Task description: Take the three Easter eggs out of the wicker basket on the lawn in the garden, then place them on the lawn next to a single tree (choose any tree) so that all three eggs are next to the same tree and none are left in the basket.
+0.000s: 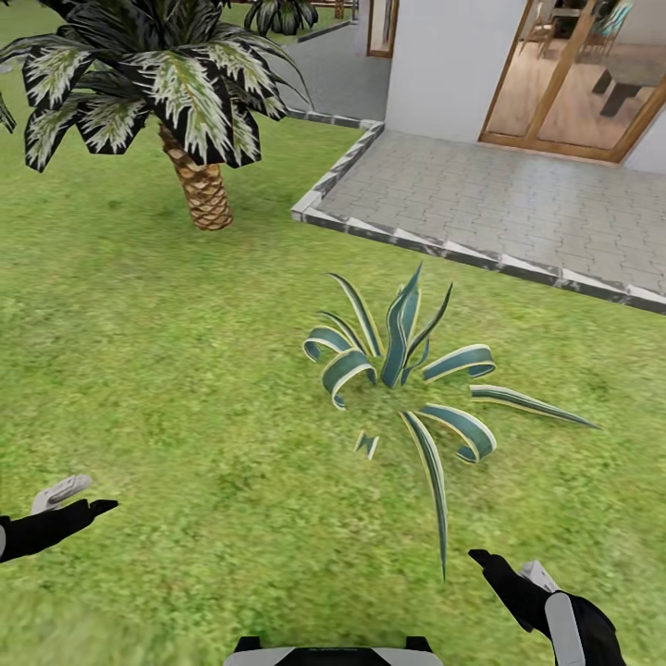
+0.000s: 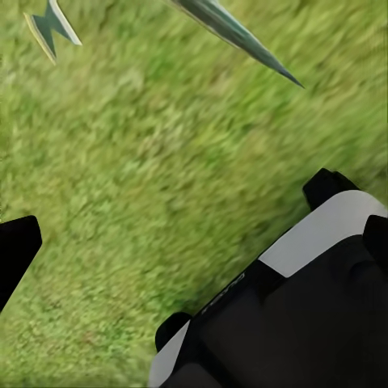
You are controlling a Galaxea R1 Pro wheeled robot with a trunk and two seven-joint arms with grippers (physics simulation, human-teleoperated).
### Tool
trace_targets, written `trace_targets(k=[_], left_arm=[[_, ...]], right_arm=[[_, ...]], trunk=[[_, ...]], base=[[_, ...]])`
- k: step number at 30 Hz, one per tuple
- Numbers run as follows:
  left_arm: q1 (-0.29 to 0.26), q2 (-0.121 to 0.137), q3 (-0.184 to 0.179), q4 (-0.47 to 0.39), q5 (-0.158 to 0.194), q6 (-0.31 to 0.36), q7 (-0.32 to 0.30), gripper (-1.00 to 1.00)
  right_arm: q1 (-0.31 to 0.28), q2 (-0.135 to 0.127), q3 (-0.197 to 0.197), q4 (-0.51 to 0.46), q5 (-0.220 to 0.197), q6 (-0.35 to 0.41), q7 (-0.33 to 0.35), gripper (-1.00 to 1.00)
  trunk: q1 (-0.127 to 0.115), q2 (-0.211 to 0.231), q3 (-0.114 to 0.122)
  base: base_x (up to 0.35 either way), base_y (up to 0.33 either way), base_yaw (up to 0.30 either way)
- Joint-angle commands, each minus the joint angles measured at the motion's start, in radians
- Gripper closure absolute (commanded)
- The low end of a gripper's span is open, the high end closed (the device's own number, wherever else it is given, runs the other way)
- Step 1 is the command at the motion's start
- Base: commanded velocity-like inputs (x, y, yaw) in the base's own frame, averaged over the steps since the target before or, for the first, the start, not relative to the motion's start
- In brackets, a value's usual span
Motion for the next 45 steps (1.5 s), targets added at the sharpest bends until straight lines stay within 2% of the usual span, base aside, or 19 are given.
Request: trace_targets(k=[1, 45], left_arm=[[-0.001, 0.0, 0.003, 0.0, -0.002, 0.007, -0.005, -1.0], [-0.002, 0.0, 0.003, 0.0, -0.002, 0.007, -0.005, -1.0]], right_arm=[[-0.001, 0.001, -0.005, -0.002, 0.004, 0.006, 0.006, -1.0], [-0.001, 0.001, -0.005, -0.002, 0.005, 0.006, 0.006, -1.0]], trunk=[[0.001, -0.002, -0.001], [0.001, -0.002, -0.001]], base=[[0.0, 0.164, 0.0], [0.0, 0.164, 0.0]])
